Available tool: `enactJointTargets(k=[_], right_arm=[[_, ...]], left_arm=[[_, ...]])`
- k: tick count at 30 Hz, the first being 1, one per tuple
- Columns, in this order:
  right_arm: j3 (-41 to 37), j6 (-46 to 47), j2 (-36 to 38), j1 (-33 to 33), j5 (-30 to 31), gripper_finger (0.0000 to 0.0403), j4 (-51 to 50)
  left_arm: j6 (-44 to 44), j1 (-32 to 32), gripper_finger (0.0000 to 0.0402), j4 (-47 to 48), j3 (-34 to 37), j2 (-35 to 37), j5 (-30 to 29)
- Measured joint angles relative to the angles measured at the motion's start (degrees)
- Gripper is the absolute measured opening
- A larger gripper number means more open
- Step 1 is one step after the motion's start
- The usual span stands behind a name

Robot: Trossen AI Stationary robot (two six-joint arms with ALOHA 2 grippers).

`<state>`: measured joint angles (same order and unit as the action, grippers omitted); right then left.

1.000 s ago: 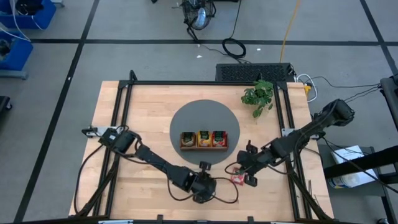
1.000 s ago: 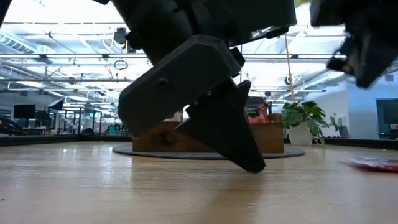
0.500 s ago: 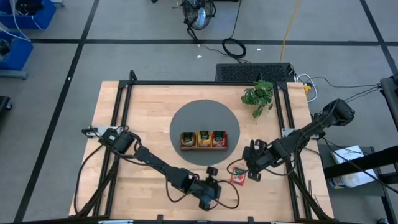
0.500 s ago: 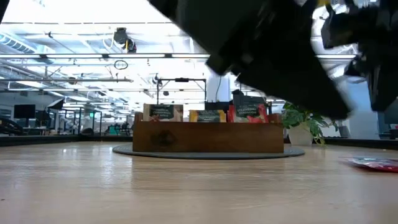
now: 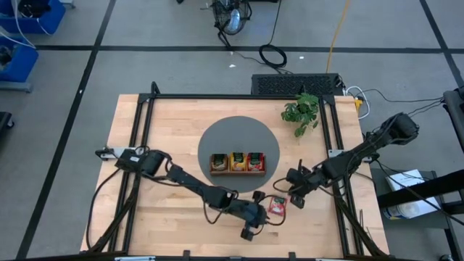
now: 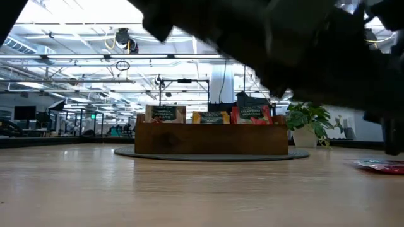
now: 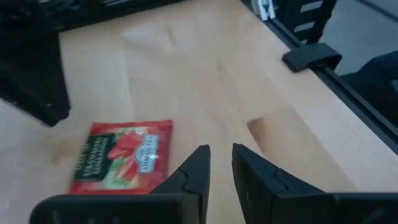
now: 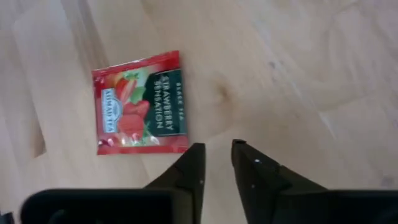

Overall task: Pick & Place Tea
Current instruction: Put the red tea bag into the right section of the wooden organizer

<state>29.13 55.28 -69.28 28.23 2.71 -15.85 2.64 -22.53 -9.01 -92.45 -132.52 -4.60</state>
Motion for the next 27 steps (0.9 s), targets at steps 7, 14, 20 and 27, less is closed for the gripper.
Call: enactJointTargets(k=[7,14,20,27], right_arm=[[-7.6,5.7,1.1,-0.1,-1.3,0.0128,14.7],[-11.8,10.0,-1.4,1.7,-0.3,0.0148,25.9],[-11.8,10.2,-4.0,2.6,0.1,0.0143,30.0],[-11.8,11.1,-7.6,3.8,1.4,0.0141,34.1]], left_arm=[[-0.6,3.0,0.0071,-1.8,0.0,-2.5,6.1],[-0.5,3.9,0.0071,-4.9,0.0,-3.1,9.0],[0.1,4.0,0.0071,-5.4,0.0,-3.2,10.2],[-2.0,5.3,0.0071,-6.3,0.0,-5.7,9.6]])
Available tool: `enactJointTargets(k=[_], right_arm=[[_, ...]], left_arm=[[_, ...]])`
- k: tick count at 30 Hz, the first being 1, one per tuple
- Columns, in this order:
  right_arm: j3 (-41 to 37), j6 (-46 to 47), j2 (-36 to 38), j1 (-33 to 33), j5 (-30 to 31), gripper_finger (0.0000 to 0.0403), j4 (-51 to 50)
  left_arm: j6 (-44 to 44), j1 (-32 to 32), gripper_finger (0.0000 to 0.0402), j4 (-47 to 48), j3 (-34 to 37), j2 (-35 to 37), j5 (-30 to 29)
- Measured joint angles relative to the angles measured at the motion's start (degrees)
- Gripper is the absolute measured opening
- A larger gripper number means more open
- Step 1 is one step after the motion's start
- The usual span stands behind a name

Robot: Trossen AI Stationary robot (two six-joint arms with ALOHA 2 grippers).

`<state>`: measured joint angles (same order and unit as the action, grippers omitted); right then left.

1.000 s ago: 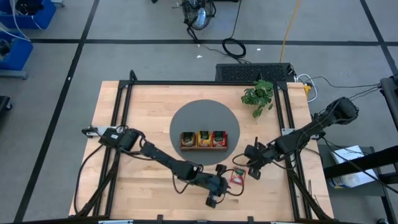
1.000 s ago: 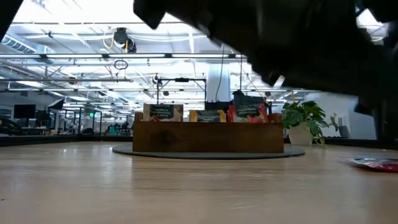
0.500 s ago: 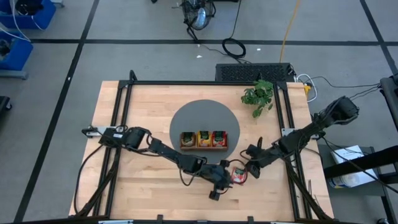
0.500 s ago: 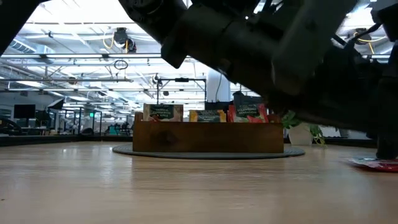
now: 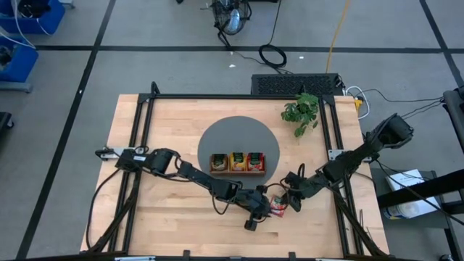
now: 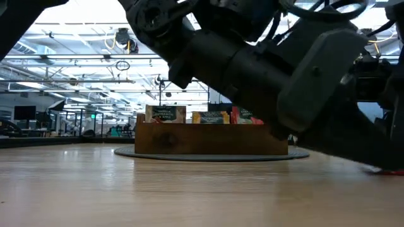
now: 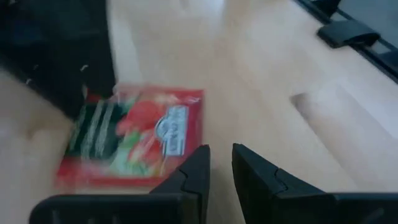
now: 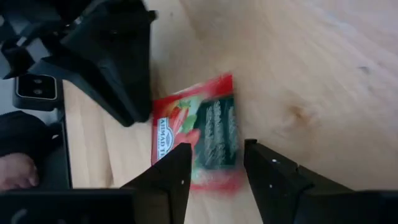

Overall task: Pick & Place Tea
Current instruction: Put the red tea bag into the right section of the wooden organizer

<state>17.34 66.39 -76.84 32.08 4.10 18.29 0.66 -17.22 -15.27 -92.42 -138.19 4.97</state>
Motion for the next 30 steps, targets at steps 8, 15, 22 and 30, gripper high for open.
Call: enactJointTargets(k=[8,15,22,30], right_arm=[[0.0,-0.3,-3.7,1.9,0.6,0.0141,6.5],[0.0,-1.5,-4.4,2.2,-1.3,0.0141,7.6],[1.7,-3.3,-4.9,2.2,-3.0,0.0141,7.5],[2.0,-3.4,-5.3,2.2,-2.8,0.0141,5.7]], left_arm=[[-1.2,0.2,0.0071,-2.4,0.0,-0.8,0.0],[-1.2,0.3,0.0071,-3.0,0.0,-0.8,-0.5],[-1.1,0.5,0.0071,-4.3,0.0,-1.4,-0.5],[1.8,-1.3,0.0071,-6.6,-0.2,-0.6,0.7]])
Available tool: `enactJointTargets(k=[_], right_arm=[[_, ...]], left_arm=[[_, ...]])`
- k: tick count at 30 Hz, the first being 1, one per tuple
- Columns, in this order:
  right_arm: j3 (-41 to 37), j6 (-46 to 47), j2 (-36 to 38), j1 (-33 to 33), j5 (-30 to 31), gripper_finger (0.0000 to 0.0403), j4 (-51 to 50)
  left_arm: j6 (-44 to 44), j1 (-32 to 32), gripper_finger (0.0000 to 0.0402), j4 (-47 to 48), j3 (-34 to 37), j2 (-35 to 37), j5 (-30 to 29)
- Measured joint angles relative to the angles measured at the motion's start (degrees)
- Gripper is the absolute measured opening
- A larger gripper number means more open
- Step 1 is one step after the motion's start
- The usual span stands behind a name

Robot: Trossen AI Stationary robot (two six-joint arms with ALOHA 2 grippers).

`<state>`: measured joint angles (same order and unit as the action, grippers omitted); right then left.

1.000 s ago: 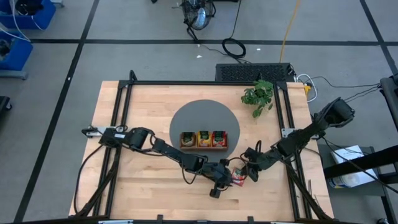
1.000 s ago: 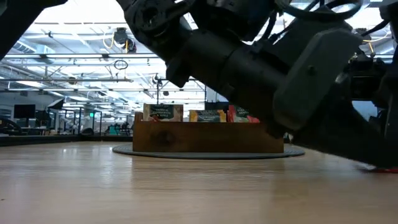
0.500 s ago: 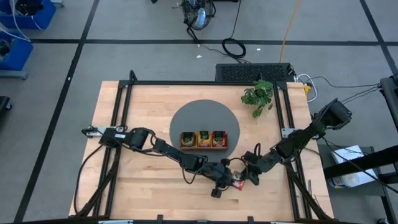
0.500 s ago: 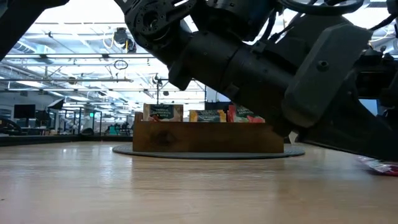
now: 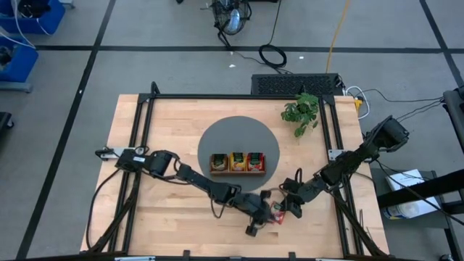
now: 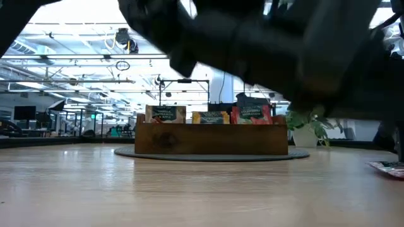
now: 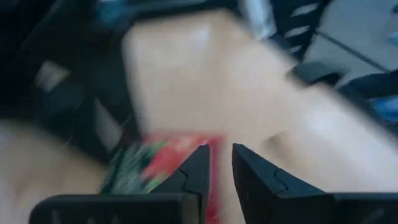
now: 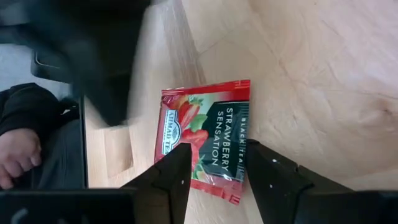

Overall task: Pick & Place Tea
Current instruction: Put the red tea bag into the right section of the wooden organizer

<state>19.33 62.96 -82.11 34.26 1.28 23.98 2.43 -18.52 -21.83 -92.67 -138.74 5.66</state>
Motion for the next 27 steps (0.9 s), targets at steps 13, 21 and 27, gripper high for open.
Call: enactJointTargets(k=[13,21,27], right_arm=[[0.0,1.5,0.0,0.0,0.4,0.0141,1.2],[0.0,2.3,0.0,0.0,1.7,0.0141,1.3],[-0.1,1.5,0.0,0.0,1.8,0.0141,1.1]], left_arm=[[-1.9,-2.2,0.0071,12.5,-4.8,0.2,0.8],[-4.5,-0.6,0.0071,14.6,-4.9,-0.5,-0.2],[-5.6,1.6,0.0071,13.4,-5.0,-2.2,0.6]])
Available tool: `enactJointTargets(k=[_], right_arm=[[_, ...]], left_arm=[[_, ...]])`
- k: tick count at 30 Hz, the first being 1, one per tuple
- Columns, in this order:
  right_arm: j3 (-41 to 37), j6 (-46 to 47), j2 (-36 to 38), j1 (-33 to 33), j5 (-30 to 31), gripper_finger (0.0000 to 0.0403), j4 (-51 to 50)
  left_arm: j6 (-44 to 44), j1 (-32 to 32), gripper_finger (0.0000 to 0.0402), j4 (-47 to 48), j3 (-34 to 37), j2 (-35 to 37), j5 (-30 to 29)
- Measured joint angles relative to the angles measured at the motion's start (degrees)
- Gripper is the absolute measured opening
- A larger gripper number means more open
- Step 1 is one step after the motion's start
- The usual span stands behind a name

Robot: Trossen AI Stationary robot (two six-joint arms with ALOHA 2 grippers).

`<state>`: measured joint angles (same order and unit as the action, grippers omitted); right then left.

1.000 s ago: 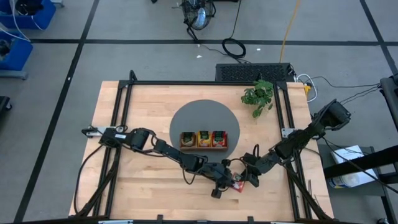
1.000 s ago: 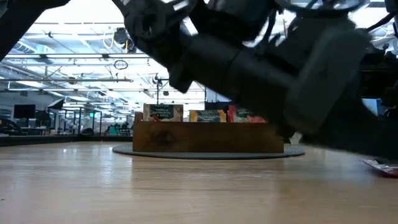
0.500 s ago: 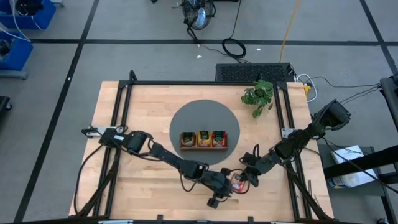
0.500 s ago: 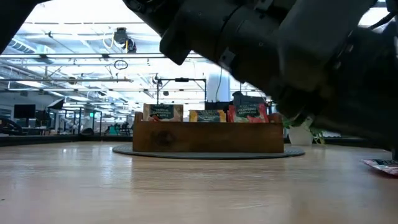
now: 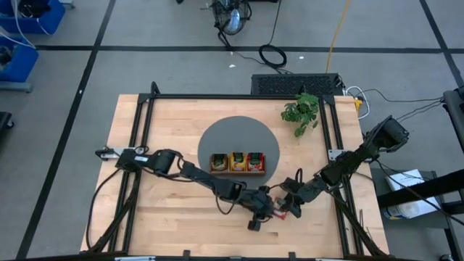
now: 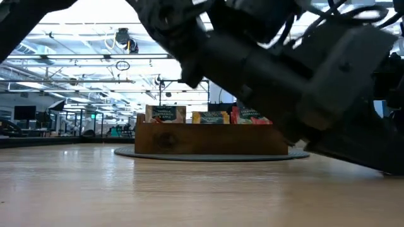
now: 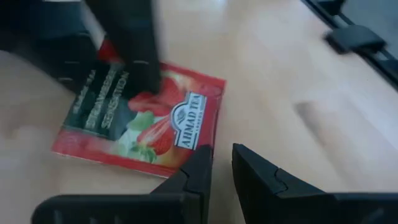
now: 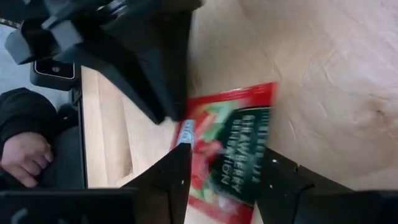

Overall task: Pick & Place Tea
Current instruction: Put the red tea bag into the right section of the wooden organizer

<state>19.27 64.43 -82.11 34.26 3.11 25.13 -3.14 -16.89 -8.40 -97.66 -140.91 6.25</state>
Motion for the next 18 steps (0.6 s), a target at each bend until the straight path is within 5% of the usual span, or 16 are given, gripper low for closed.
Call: enactJointTargets(k=[10,18], right_arm=[[0.0,-3.4,0.0,0.0,0.5,0.0131,-0.3],[-0.2,-7.3,-0.1,0.0,4.9,0.0020,0.0]], left_arm=[[-1.4,1.9,0.0071,-1.1,0.0,-0.7,-0.1],[-0.6,1.6,0.0071,-1.0,0.1,-0.7,-0.3]])
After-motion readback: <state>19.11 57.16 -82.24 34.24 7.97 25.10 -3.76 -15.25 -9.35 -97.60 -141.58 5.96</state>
